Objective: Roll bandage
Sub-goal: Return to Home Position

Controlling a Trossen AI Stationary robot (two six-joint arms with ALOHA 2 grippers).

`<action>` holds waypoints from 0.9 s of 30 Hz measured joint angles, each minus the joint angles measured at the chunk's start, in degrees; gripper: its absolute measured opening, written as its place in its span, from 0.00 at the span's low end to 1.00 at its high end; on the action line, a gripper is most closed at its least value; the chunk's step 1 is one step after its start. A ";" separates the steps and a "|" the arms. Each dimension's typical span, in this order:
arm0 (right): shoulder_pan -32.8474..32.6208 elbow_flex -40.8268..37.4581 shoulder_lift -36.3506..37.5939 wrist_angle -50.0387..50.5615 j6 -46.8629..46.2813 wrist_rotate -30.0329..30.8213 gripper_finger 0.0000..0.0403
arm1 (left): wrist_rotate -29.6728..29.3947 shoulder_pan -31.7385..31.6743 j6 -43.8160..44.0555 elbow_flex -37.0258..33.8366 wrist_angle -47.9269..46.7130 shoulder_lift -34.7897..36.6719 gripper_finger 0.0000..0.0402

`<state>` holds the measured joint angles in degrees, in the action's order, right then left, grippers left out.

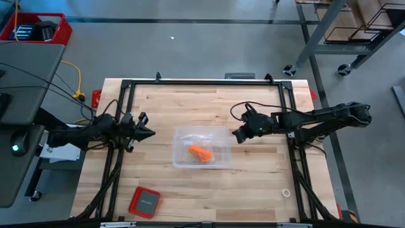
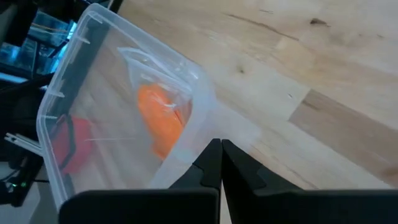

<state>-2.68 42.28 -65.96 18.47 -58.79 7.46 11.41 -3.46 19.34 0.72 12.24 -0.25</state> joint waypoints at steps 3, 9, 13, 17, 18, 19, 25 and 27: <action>0.00 0.00 -0.02 0.20 2.70 0.00 0.00 | 0.05 -0.02 0.01 -0.01 -1.00 0.04 0.00; -0.02 0.00 -0.02 0.21 8.72 -0.16 0.00 | 0.01 -0.04 0.01 -0.01 -0.90 0.03 0.00; 0.00 0.00 0.07 -2.72 13.71 -2.86 0.00 | -0.01 -0.04 0.01 -0.01 -1.14 -0.35 0.00; 1.15 0.00 0.58 -7.64 20.56 -9.83 0.00 | -0.02 -0.04 0.01 -0.01 -1.13 -0.33 0.00; 1.98 0.00 0.97 -7.76 22.76 -12.46 0.00 | -0.02 -0.04 0.01 -0.01 -1.09 -0.33 0.00; 2.83 -0.02 1.35 -7.57 24.76 -14.68 0.00 | 0.01 -0.04 0.00 -0.01 -1.10 -0.33 0.00; 7.10 -8.87 9.68 -18.70 31.76 -25.68 0.00 | -0.04 -0.04 -0.01 -0.01 -1.64 -0.50 0.00; 7.10 -14.81 14.27 -26.40 30.68 -26.78 0.00 | -0.06 -0.04 0.00 -0.01 -1.98 -0.46 0.00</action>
<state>4.42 27.47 -51.69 -7.93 -28.11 -19.32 11.35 -3.51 19.34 0.71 10.26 -0.71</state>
